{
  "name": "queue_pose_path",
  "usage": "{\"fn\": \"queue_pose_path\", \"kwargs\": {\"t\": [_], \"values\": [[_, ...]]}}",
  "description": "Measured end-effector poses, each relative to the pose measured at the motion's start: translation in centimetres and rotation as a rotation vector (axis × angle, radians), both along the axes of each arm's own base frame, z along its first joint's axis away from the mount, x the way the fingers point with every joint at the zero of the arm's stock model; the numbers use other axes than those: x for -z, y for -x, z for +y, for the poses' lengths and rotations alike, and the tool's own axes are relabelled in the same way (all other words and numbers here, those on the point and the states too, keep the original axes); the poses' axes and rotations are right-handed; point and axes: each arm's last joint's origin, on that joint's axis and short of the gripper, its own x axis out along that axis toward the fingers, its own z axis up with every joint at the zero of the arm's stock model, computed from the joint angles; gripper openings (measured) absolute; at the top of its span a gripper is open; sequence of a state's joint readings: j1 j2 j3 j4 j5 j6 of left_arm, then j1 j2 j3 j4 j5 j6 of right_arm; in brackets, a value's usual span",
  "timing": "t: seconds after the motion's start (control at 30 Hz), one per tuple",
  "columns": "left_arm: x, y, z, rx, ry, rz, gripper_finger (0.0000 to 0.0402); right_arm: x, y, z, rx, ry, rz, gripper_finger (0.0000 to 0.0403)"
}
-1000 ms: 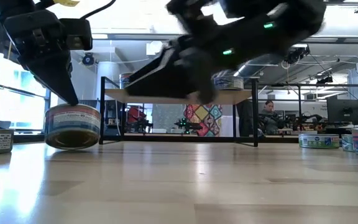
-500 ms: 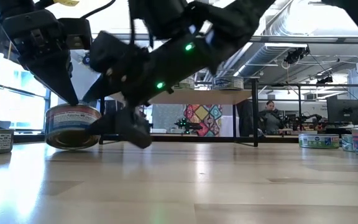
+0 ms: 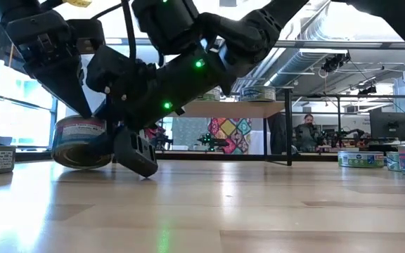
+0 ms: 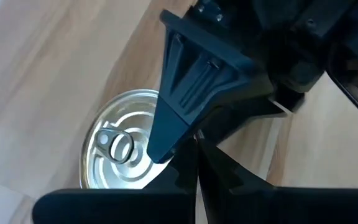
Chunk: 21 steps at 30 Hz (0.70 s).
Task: Stack canned seafood by type on shelf
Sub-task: Stack the left blue and pink tuna can on top of the blue and pink tuna can on the shelf
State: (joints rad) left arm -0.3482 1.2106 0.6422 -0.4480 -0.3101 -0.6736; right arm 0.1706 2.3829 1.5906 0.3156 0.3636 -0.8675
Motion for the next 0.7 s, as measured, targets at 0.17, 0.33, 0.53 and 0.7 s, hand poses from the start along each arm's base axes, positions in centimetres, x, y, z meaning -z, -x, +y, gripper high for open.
{"fn": "queue_pose_path", "kwargs": {"t": [0.17, 0.33, 0.53, 0.7], "values": [[-0.8, 0.0, -0.1, 0.041, -0.016, -0.006, 0.0001, 0.2, 0.3, 0.7, 0.068, -0.11, 0.005, 0.0168], [-3.3, 0.5, -0.8, 0.098, -0.041, -0.078, 0.0001, 0.3, 0.6, 1.1, 0.134, -0.144, 0.024, 0.0168], [-4.4, 2.6, -2.1, 0.166, -0.16, -0.139, 0.0001, -0.7, 2.4, 0.7, 0.158, -0.183, 0.035, 0.0168], [-3.7, 4.1, -3.4, 0.18, -0.312, -0.192, 0.0001, -1.8, 8.0, -0.3, 0.165, -0.298, -0.056, 0.0168]]}}
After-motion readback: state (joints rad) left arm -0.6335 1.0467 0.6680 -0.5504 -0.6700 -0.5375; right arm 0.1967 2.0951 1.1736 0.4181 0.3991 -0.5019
